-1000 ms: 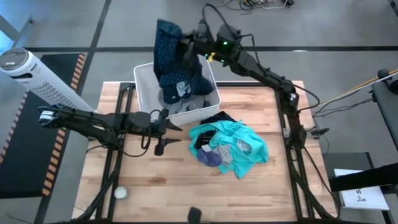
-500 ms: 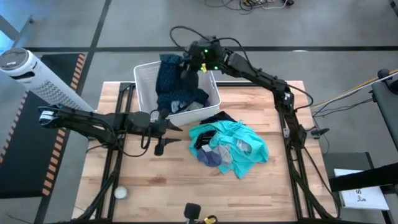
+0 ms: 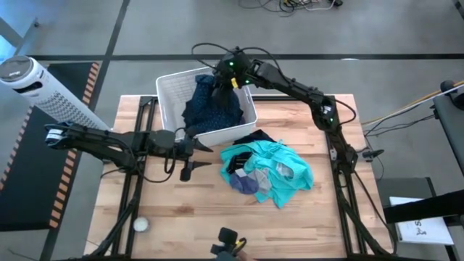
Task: Sort clothes
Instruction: Put the dark blue shirt into the white laundry bin, then put the black sock into the white laundry bin
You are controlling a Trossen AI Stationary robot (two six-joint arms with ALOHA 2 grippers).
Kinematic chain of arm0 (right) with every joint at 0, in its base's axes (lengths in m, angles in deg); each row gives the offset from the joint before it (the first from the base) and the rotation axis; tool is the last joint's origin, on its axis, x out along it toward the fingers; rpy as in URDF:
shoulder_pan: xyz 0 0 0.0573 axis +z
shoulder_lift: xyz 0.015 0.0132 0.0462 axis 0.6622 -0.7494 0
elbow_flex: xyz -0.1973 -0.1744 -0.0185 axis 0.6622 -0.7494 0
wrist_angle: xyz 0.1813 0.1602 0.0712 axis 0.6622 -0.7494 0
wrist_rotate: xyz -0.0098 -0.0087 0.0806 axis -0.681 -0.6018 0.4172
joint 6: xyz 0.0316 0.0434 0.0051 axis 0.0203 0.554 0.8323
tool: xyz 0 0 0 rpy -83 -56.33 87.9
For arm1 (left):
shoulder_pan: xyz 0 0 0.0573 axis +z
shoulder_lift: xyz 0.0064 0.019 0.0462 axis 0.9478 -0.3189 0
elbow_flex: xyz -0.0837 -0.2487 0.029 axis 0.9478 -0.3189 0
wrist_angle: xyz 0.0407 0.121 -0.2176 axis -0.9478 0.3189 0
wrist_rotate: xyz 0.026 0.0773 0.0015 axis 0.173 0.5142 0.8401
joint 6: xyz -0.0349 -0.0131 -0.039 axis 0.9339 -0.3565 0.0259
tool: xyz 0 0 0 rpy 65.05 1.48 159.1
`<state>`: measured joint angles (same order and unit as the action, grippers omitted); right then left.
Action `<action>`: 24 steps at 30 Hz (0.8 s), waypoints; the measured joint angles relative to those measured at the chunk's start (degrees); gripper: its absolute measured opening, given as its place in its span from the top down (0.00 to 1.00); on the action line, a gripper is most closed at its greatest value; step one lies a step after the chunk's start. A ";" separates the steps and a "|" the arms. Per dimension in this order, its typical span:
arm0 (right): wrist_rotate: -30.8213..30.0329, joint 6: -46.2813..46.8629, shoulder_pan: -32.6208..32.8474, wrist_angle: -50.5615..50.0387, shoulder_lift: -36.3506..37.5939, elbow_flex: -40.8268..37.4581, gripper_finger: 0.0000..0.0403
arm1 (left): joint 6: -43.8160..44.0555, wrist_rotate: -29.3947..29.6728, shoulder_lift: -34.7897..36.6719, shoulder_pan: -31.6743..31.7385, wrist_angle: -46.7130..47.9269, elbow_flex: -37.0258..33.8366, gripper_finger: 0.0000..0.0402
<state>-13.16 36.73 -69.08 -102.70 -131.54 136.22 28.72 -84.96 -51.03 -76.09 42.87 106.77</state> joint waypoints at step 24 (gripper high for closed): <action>10.76 -11.80 0.96 -17.91 10.76 0.15 0.57 | -4.05 1.44 0.00 0.02 -6.67 0.00 0.49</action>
<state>-2.40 24.93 -68.12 -120.61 -120.78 136.37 24.67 -83.52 -51.03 -76.07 36.21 106.77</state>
